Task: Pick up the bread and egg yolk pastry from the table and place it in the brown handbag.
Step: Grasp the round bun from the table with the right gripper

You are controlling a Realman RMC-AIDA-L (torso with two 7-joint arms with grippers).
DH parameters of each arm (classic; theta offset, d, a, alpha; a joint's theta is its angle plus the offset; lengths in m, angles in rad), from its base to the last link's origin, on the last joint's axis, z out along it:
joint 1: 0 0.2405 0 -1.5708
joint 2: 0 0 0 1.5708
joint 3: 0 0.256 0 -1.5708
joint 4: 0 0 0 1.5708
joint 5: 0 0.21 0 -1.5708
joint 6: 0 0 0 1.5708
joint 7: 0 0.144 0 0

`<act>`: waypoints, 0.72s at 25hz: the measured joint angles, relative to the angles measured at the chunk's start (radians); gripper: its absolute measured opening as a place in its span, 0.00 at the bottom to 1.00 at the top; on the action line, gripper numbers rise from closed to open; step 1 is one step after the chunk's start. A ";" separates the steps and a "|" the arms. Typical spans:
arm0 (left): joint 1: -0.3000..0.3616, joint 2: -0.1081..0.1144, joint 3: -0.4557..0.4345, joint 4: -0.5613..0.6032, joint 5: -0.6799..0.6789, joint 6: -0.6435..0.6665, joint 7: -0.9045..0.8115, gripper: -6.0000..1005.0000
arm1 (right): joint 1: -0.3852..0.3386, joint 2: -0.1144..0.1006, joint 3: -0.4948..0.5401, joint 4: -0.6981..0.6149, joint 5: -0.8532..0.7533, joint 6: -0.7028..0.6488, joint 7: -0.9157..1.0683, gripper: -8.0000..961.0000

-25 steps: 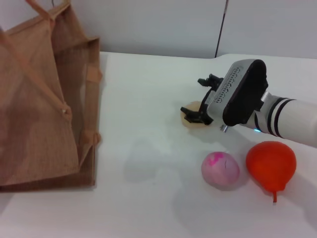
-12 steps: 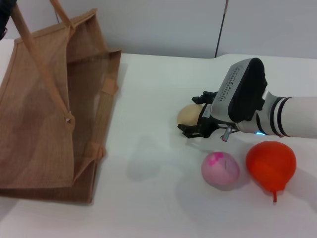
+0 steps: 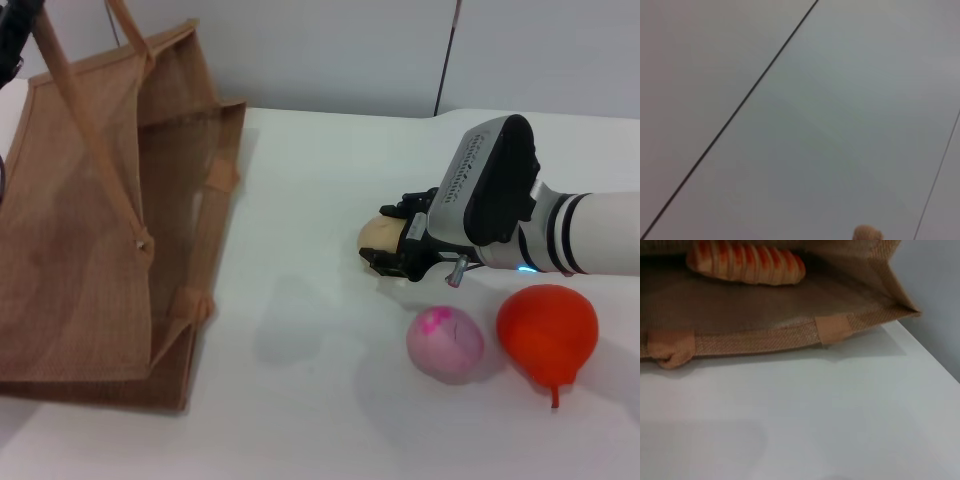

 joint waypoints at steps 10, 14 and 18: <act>-0.035 0.002 0.001 0.000 0.061 -0.001 -0.009 0.13 | -0.027 0.000 0.001 -0.054 0.002 -0.002 -0.009 0.60; -0.070 0.010 0.027 0.005 0.123 -0.002 -0.017 0.13 | -0.060 -0.002 0.001 -0.125 0.000 -0.004 -0.035 0.58; -0.108 0.020 0.106 0.006 0.158 -0.003 -0.047 0.13 | -0.077 0.002 0.002 -0.164 0.004 -0.008 -0.065 0.56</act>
